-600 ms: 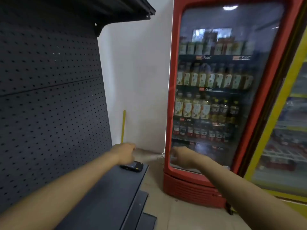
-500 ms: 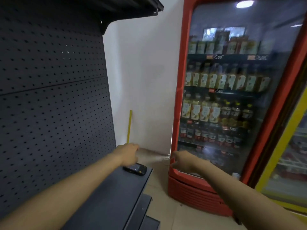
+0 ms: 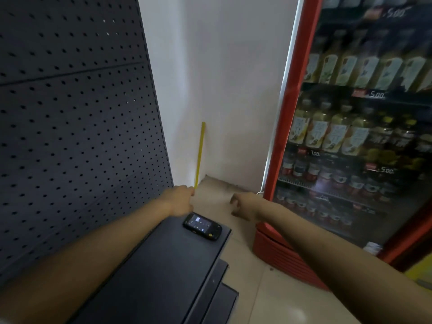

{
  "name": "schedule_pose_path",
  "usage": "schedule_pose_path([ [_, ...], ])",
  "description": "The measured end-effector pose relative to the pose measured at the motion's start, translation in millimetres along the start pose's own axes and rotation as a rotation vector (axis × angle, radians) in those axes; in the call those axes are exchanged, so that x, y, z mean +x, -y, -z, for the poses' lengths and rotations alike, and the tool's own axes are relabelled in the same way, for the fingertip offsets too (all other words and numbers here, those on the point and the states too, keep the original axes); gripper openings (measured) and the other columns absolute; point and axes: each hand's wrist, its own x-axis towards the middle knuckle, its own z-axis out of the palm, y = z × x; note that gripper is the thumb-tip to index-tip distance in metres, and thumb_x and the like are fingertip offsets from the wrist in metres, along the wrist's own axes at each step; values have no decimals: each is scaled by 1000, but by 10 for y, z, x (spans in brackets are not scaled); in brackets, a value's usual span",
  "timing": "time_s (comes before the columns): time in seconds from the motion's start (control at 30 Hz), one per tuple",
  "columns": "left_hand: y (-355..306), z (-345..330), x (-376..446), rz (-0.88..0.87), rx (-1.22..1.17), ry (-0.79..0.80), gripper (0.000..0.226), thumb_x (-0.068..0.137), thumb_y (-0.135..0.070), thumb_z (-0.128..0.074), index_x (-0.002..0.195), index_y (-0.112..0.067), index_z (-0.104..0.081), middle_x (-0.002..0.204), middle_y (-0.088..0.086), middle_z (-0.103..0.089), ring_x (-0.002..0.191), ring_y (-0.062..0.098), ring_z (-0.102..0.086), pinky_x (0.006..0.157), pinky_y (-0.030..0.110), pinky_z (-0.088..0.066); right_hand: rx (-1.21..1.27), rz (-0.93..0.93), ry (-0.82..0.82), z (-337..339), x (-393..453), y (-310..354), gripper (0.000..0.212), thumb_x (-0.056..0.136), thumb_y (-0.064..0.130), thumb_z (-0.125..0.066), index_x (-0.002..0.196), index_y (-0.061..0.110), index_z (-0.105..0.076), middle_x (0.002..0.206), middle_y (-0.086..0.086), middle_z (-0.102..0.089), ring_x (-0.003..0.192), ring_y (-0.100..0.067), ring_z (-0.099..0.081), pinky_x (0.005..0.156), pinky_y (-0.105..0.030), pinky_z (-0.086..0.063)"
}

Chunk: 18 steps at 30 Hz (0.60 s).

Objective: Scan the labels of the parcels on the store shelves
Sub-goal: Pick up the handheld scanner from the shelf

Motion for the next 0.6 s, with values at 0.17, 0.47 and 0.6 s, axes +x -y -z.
schedule_pose_path([
  [0.17, 188, -93, 287, 53, -69, 7, 51, 96, -28, -53, 143, -12, -41, 136, 10, -51, 117, 26, -54, 96, 37, -48, -32, 63, 53, -22, 518, -14, 50, 94, 32, -55, 139, 11, -46, 139, -12, -55, 127, -30, -51, 99, -31, -42],
  [0.47, 408, -517, 640, 278, -220, 2, 29, 94, -26, -58, 119, -12, -55, 121, 7, -58, 104, 25, -58, 86, 35, -49, -63, 198, 227, -190, 1513, -95, 54, 98, 32, -52, 145, 9, -39, 146, -13, -47, 133, -29, -43, 102, -32, -38],
  [0.6, 427, -667, 744, 433, -273, 26, 34, 91, -26, -60, 120, -9, -55, 121, 12, -60, 103, 25, -57, 89, 36, -48, -90, 292, 305, -329, 1833, -133, 52, 97, 31, -52, 141, 6, -43, 141, -13, -52, 129, -30, -47, 101, -33, -40],
])
